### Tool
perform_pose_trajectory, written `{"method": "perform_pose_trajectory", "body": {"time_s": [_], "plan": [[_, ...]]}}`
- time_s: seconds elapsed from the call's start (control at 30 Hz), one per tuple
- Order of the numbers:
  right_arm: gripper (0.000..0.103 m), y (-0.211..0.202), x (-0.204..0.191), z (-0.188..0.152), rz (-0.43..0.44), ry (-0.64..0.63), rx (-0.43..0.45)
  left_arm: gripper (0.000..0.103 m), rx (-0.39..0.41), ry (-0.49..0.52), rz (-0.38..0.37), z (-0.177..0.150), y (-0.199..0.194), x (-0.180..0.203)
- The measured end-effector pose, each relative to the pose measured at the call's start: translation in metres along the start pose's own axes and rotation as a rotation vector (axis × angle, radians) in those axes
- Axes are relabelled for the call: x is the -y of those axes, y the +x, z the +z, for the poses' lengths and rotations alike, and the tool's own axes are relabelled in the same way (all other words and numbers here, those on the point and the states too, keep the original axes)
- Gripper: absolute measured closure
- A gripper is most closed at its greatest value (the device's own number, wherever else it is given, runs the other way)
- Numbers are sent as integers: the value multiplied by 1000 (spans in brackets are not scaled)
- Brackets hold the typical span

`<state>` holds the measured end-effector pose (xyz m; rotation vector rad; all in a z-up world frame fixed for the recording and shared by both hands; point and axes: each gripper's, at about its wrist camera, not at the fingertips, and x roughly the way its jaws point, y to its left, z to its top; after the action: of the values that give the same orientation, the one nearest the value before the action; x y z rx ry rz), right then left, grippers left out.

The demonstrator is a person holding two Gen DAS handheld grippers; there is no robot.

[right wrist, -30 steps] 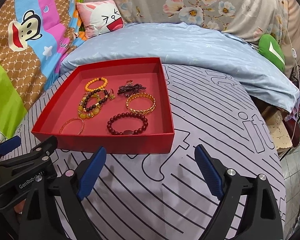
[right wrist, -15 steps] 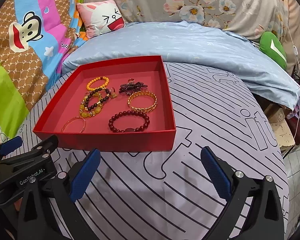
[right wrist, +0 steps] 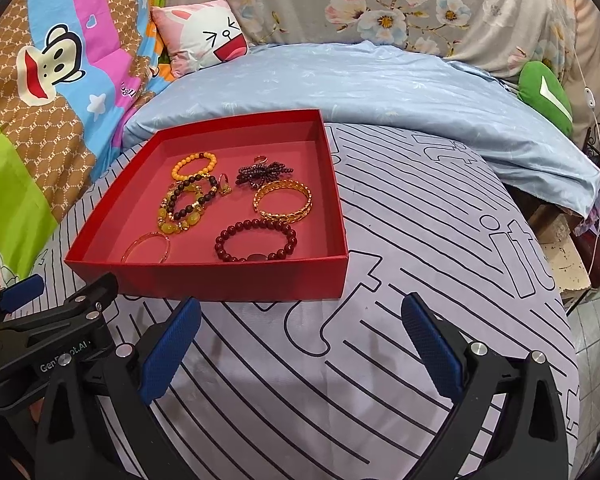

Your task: Organize jewelry

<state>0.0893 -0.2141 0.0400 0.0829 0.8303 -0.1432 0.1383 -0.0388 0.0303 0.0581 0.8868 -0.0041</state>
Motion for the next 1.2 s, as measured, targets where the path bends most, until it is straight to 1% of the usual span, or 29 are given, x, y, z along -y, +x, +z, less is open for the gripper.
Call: {"method": "perform_pose_trajectory", "body": {"time_s": [0.43,0.67,1.2], "plan": [[6,3,1,-3,-1,8,-10,9,-5,5,15,-2,1,1],[6,3,0,-3,-3,4,-8,8,-31,-16,-4,-2,5,-2],[6,0,0,-3,-3,8,-2,8,-10,-5,8,-1,-1,0]]}}
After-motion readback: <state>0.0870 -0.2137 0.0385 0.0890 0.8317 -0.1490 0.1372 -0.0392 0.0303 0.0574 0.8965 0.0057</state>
